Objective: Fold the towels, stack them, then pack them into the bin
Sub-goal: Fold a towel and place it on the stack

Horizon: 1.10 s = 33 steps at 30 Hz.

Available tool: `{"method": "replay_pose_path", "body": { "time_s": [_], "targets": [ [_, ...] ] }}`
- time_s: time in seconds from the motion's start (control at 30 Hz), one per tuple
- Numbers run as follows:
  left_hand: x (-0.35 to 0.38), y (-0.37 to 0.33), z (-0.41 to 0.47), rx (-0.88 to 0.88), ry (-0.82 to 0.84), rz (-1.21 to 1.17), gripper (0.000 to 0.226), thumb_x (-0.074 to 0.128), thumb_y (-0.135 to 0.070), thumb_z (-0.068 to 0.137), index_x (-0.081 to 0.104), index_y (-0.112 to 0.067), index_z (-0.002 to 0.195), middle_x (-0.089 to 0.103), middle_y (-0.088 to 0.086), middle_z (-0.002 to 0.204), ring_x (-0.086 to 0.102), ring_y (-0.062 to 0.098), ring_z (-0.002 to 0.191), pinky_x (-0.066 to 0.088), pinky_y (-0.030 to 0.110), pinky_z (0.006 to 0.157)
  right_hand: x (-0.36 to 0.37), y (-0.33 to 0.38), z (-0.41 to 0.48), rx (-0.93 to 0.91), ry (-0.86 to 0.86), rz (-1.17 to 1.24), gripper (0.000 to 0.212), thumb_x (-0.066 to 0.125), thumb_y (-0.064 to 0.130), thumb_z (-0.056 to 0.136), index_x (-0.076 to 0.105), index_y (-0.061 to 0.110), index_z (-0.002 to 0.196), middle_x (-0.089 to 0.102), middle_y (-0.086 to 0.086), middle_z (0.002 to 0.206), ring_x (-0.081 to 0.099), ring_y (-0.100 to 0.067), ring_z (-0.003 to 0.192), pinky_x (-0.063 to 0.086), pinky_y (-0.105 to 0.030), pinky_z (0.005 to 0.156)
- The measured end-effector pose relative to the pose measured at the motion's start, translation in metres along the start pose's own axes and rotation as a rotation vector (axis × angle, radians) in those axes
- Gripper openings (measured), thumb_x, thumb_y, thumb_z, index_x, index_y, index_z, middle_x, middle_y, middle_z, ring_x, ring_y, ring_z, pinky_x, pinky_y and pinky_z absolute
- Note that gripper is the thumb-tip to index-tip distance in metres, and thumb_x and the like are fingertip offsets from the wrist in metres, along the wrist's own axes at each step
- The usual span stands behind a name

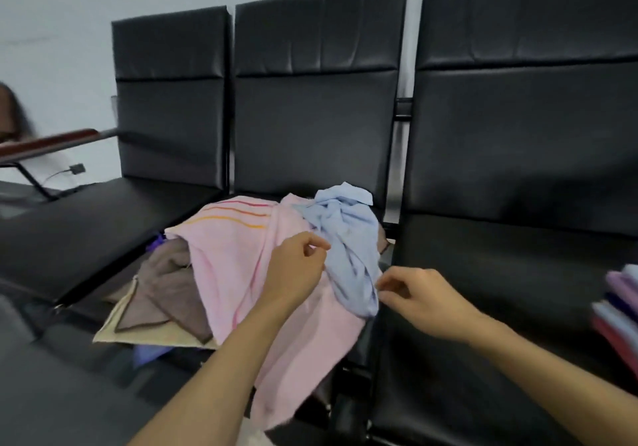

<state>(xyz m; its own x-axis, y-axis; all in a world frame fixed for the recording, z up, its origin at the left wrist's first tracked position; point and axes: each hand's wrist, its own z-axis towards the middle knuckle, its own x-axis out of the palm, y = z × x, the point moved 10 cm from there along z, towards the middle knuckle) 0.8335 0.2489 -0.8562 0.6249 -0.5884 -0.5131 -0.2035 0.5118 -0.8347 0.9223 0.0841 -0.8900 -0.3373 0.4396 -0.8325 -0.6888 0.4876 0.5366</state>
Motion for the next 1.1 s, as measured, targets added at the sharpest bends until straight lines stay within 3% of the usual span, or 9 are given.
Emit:
{"method": "replay_pose_path", "body": {
  "time_s": [0.17,0.3,0.4,0.57,0.67,0.8,0.87,0.93,1.1],
  "targets": [
    [-0.045,0.034,-0.004,-0.074,-0.146,-0.031,0.023,0.047,-0.011,0.088,0.067,-0.022,0.09,0.066,-0.001,0.078,0.064,0.02,0.079,0.052,0.033,0.077,0.035,0.024,0.071,0.191,-0.115,0.114,0.025,0.061,0.034,0.089,0.064,0.012,0.099,0.064,0.0,0.089,0.056,-0.015,0.083,0.044,-0.027,0.074],
    [-0.052,0.041,-0.006,-0.033,-0.145,0.032,0.021,0.047,-0.013,0.089,0.064,-0.024,0.091,0.065,-0.002,0.079,0.062,0.018,0.08,0.051,0.035,0.075,0.053,0.021,0.09,0.266,-0.109,0.023,0.019,0.063,0.032,0.088,0.064,0.013,0.091,0.065,-0.003,0.088,0.058,-0.019,0.082,0.049,-0.033,0.076],
    [-0.048,0.038,-0.005,0.011,-0.124,0.07,0.018,0.047,-0.015,0.091,0.063,-0.024,0.093,0.06,-0.006,0.076,0.059,0.018,0.076,0.05,0.033,0.07,0.035,0.022,0.094,0.225,-0.23,0.042,0.016,0.054,0.021,0.09,0.058,0.01,0.079,0.062,-0.002,0.08,0.055,-0.022,0.078,0.043,-0.031,0.064],
    [-0.029,0.02,-0.001,0.036,-0.105,0.089,0.018,0.046,-0.017,0.09,0.062,-0.023,0.095,0.062,-0.001,0.079,0.06,0.023,0.08,0.048,0.033,0.07,-0.001,-0.007,0.086,0.444,-0.345,0.826,0.017,0.039,0.011,0.093,0.051,0.012,0.08,0.044,-0.004,0.07,0.038,-0.018,0.063,0.033,-0.024,0.051],
    [-0.003,0.008,0.003,0.034,-0.055,0.055,0.019,0.043,-0.015,0.088,0.057,-0.024,0.098,0.066,0.003,0.09,0.062,0.025,0.083,0.052,0.037,0.076,-0.026,-0.017,0.068,0.578,-0.334,1.234,0.02,0.043,0.003,0.092,0.063,-0.001,0.093,0.062,-0.014,0.081,0.057,-0.026,0.073,0.049,-0.036,0.073],
    [0.036,-0.028,-0.001,0.174,0.018,0.136,0.025,0.043,-0.017,0.096,0.051,-0.018,0.12,0.062,0.005,0.11,0.059,0.021,0.094,0.042,0.025,0.082,-0.057,-0.011,0.036,0.604,-0.237,1.561,0.031,0.049,0.013,0.093,0.057,0.007,0.123,0.064,-0.01,0.119,0.06,-0.022,0.111,0.046,-0.032,0.099],
    [0.06,-0.045,-0.006,0.238,0.09,0.136,0.025,0.044,-0.023,0.097,0.049,-0.017,0.121,0.058,-0.001,0.105,0.057,0.017,0.094,0.037,0.019,0.078,-0.078,-0.004,0.014,0.532,-0.154,1.558,0.015,0.051,0.021,0.094,0.062,0.011,0.096,0.069,-0.006,0.087,0.067,-0.016,0.083,0.054,-0.026,0.076],
    [0.081,-0.058,-0.009,0.289,0.152,0.042,0.026,0.045,-0.031,0.088,0.052,-0.021,0.111,0.055,-0.007,0.099,0.06,0.02,0.099,0.04,0.02,0.08,-0.11,-0.005,-0.012,0.393,-0.138,1.463,0.034,0.051,0.024,0.094,0.058,0.009,0.064,0.056,-0.002,0.053,0.058,-0.012,0.048,0.049,-0.02,0.046],
    [0.13,-0.074,-0.021,0.39,0.349,0.168,0.056,0.061,-0.016,0.085,0.04,-0.017,0.137,0.038,-0.004,0.127,0.043,0.02,0.122,0.035,0.025,0.099,-0.156,-0.047,-0.084,0.235,-0.12,1.056,0.026,0.062,0.034,0.081,0.059,0.009,0.072,0.056,-0.007,0.065,0.055,-0.014,0.061,0.049,-0.023,0.052]
  ]
}}
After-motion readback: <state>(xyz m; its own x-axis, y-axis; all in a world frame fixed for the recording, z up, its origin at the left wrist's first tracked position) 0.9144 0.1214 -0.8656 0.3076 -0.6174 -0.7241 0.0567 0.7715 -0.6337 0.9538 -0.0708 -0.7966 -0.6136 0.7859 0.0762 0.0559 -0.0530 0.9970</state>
